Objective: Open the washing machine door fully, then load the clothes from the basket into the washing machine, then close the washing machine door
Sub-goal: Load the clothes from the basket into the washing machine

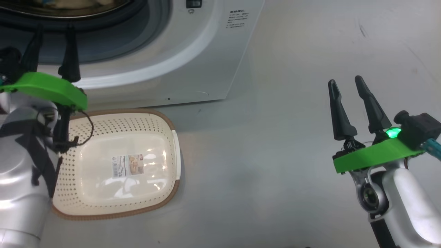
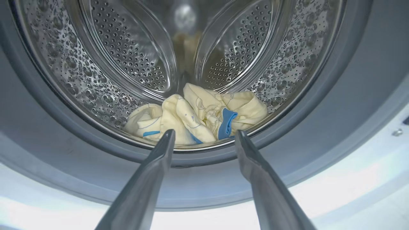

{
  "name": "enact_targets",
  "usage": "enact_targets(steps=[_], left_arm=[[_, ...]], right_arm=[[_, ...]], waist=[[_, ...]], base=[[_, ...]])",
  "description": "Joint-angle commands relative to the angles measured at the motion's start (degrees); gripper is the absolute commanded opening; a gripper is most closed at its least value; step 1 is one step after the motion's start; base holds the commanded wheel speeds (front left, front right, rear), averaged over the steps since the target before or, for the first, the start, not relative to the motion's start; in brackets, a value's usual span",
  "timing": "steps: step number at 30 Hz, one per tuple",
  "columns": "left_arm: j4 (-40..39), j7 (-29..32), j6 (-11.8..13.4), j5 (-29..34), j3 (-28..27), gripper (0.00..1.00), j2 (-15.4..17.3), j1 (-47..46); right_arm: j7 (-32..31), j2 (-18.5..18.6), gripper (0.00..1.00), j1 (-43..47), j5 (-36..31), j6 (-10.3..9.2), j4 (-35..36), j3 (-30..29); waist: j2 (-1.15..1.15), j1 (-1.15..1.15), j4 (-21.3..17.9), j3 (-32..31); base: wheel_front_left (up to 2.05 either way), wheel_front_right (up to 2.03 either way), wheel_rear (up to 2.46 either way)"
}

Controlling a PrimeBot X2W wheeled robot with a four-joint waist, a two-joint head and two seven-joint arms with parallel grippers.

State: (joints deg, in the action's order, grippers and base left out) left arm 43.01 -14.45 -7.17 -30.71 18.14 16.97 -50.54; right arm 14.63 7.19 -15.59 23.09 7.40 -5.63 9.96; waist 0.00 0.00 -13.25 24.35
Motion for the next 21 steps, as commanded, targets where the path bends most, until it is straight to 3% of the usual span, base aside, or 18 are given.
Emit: enact_targets(steps=[1, 14, 21], left_arm=[[-2.87, -0.54, 0.29, 2.18, -2.7, 1.0, 1.65, 0.83], [-11.09, -0.54, -0.11, 8.28, -12.51, 1.0, -3.15, 14.71], [-15.18, -0.54, -0.28, 11.17, -15.45, 1.0, -4.05, 22.28]], right_arm=[[0.37, 1.23, 1.0, 0.89, -0.51, 0.09, 1.41, 0.41], [0.37, 2.85, 1.0, 4.07, -0.36, 0.09, 0.94, -0.83], [0.37, 3.46, 1.0, 5.64, -0.11, 0.09, 0.55, -0.88]], waist=[[0.0, 0.0, 1.02, -1.16], [0.0, 0.0, 3.59, -5.98], [0.0, 0.0, 4.19, -8.33]], base=[[0.0, 0.0, 0.0], [0.0, 0.0, 0.0], [0.0, 0.0, 0.0]])
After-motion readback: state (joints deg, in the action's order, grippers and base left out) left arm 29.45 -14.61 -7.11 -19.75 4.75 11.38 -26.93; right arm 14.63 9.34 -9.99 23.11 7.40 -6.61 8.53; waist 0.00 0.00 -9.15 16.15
